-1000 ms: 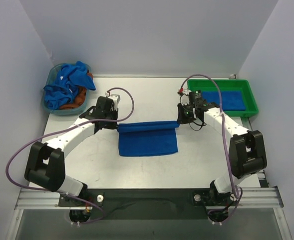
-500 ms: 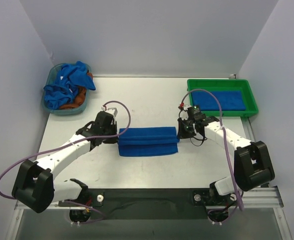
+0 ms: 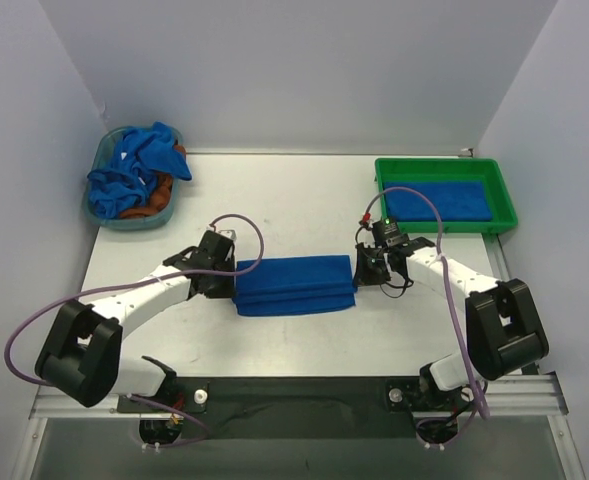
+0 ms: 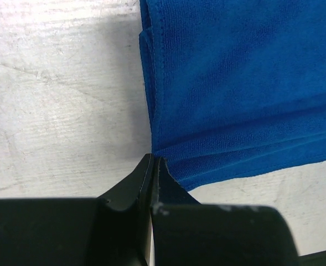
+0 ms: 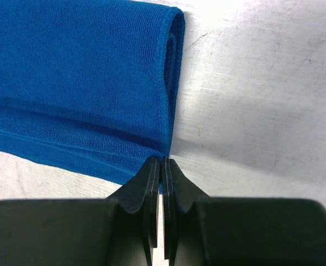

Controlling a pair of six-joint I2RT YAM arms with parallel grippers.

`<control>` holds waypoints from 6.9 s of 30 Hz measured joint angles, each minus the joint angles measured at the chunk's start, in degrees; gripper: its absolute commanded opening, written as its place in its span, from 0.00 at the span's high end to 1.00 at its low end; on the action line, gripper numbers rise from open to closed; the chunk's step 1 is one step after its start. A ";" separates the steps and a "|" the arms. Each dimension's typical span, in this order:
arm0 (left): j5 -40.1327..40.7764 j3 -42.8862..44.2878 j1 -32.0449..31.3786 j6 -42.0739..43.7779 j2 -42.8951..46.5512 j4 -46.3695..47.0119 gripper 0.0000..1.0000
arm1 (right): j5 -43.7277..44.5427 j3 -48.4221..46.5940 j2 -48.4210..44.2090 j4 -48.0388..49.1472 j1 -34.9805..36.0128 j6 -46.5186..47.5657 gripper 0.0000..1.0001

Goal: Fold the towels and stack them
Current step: Fold the towel, then neatly place the folded towel into the bin

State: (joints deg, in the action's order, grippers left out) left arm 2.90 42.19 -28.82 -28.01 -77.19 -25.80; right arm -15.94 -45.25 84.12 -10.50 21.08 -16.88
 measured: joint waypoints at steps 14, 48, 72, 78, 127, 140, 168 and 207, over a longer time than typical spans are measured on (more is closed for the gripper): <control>0.50 5.75 -0.02 1.11 4.09 -5.64 1.00 | -0.04 -2.69 -4.74 -3.72 -0.04 -1.38 1.00; -6.47 3.21 -3.48 -6.47 14.45 -10.71 0.31 | -1.27 -3.21 -14.51 -10.88 8.74 -8.20 0.57; -0.70 -6.45 -10.40 -21.40 1.77 4.52 0.54 | 3.74 18.82 -13.20 15.93 13.05 -30.95 0.59; 0.39 -6.27 -10.86 -22.77 8.37 3.76 0.38 | 4.92 21.55 -23.30 21.16 13.88 -33.27 0.41; -1.68 -18.10 -1.55 -37.33 22.12 15.47 0.52 | 10.29 27.10 -15.72 57.94 12.68 -32.94 0.24; -0.26 -5.51 0.94 -28.50 -3.93 26.51 0.59 | 6.95 21.40 9.25 69.13 10.80 -33.11 0.25; 23.78 23.47 -31.67 -2.12 -9.05 7.26 0.15 | 9.70 7.69 -32.06 0.76 -8.66 -15.32 0.00; 27.71 43.69 -45.70 15.52 -43.63 -1.73 0.93 | 12.13 13.00 -41.20 -21.42 -16.24 -12.13 0.00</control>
State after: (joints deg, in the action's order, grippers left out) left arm 30.61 85.89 -74.52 -12.49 -120.81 -27.53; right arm -3.81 -32.25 42.92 -31.92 4.84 -29.02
